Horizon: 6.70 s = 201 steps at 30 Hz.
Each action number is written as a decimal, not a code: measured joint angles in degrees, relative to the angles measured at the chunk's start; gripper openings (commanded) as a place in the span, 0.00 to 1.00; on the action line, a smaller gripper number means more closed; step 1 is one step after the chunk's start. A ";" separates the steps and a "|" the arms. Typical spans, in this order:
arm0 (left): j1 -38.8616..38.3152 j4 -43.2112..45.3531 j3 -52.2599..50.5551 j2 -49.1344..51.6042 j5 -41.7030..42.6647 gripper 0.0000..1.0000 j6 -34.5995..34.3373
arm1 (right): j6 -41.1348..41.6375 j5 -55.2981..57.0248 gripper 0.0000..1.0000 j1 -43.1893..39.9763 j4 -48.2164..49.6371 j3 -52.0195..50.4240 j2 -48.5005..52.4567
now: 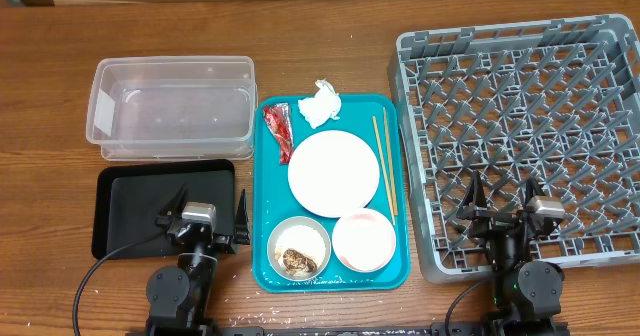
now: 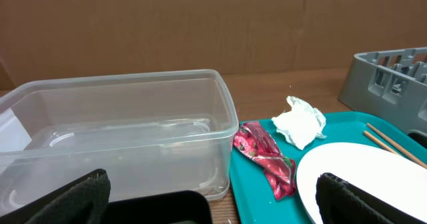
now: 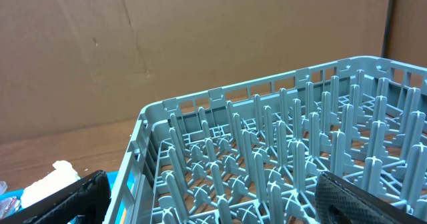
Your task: Sort waste into correct bins and load items into the dishwasher
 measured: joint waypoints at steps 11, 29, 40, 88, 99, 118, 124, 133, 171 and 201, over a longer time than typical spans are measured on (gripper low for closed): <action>-0.02 0.00 0.00 0.00 0.00 1.00 0.00 | 0.02 -0.02 1.00 0.00 0.00 0.00 0.00; 0.00 6.21 0.02 0.00 13.68 1.00 -12.81 | 15.50 -21.00 1.00 0.00 1.84 0.04 0.00; 0.00 -13.18 26.69 12.15 19.82 1.00 -16.28 | 18.86 -28.35 1.00 0.00 -15.74 25.00 11.41; -46.21 -36.50 52.70 85.11 2.45 0.24 -23.78 | 15.52 -28.68 1.00 0.00 -55.87 66.75 58.62; -46.14 -45.27 61.00 85.53 2.05 0.04 -24.00 | 15.45 -28.70 1.00 0.00 -56.54 66.75 58.62; -6.75 -40.24 71.30 79.12 61.75 0.04 -16.46 | 4.83 -57.66 0.88 0.31 -44.00 66.77 58.64; -6.45 -37.79 71.30 79.12 76.76 0.04 -16.24 | 2.86 -66.47 0.93 4.24 -38.10 66.79 58.71; -6.45 -37.77 71.30 79.12 83.21 0.04 -16.24 | 3.04 -68.61 0.70 13.46 -29.42 66.84 60.41; 0.57 -54.99 71.58 77.13 46.21 1.00 -10.03 | 17.88 -19.06 0.40 4.13 -73.99 67.34 52.04; 0.13 -62.12 72.02 62.29 34.82 1.00 -4.35 | 14.95 -21.70 0.69 13.38 -67.60 68.30 65.88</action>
